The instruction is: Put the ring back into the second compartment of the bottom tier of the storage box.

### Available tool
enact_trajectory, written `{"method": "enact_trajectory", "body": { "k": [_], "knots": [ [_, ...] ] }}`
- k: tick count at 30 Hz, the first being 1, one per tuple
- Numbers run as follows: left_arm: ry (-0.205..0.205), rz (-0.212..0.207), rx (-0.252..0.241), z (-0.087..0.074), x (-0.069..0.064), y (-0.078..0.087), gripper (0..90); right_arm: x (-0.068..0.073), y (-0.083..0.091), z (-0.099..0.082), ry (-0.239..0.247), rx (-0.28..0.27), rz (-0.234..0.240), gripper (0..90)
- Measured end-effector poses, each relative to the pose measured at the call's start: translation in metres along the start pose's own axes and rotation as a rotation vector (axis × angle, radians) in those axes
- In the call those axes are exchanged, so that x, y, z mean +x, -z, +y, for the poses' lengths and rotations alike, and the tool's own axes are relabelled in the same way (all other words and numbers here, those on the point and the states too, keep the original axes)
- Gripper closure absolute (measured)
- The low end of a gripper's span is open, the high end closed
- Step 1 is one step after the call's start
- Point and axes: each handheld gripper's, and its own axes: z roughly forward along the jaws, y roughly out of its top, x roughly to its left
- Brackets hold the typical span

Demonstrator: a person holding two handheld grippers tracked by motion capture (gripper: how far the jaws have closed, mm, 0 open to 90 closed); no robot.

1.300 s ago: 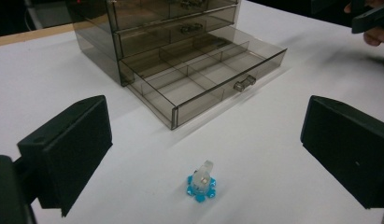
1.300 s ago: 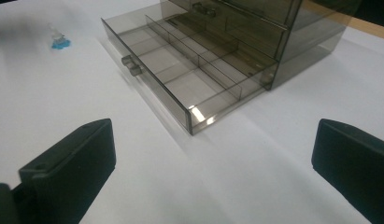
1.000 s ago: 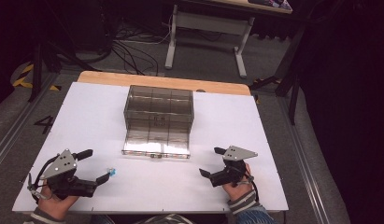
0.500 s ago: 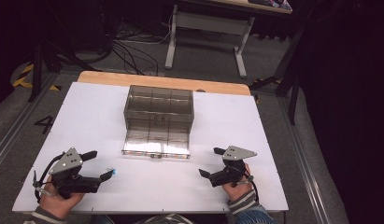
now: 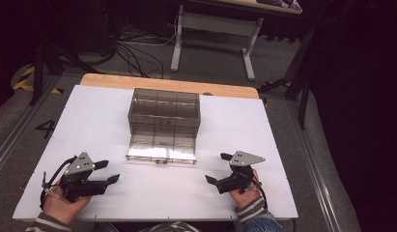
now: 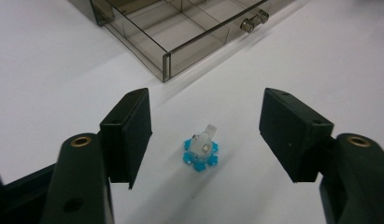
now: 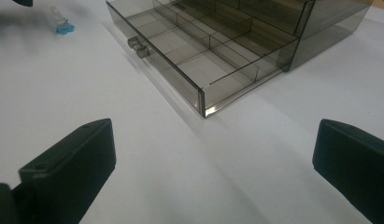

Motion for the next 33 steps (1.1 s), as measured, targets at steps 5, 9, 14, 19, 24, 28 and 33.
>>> {"method": "enact_trajectory", "body": {
  "k": [5,9,14,19,24,28,33],
  "knots": [
    [-0.008,-0.025,0.052,0.002,0.002,-0.007,40.7,0.0,0.0,0.0,0.002,0.001,0.001,0.3],
    [-0.008,-0.024,0.075,0.002,0.002,-0.011,43.6,0.0,0.0,0.0,0.002,0.002,0.002,0.3],
    [-0.014,-0.035,0.106,0.002,0.001,-0.013,47.9,0.0,-0.001,0.0,0.003,0.004,0.003,0.3],
    [-0.013,-0.027,0.134,0.002,0.001,-0.016,51.0,0.001,-0.001,0.0,0.003,0.005,0.005,0.3],
    [-0.018,-0.019,0.162,0.003,0.001,-0.018,55.6,0.0,-0.001,0.0,0.001,0.008,0.006,0.4],
    [-0.023,-0.02,0.174,0.003,0.0,-0.019,60.6,0.001,-0.001,0.0,0.003,0.013,0.006,0.5],
    [-0.029,-0.006,0.185,0.003,0.0,-0.019,67.4,0.0,-0.001,0.0,0.002,0.012,0.007,0.6]
  ]
}}
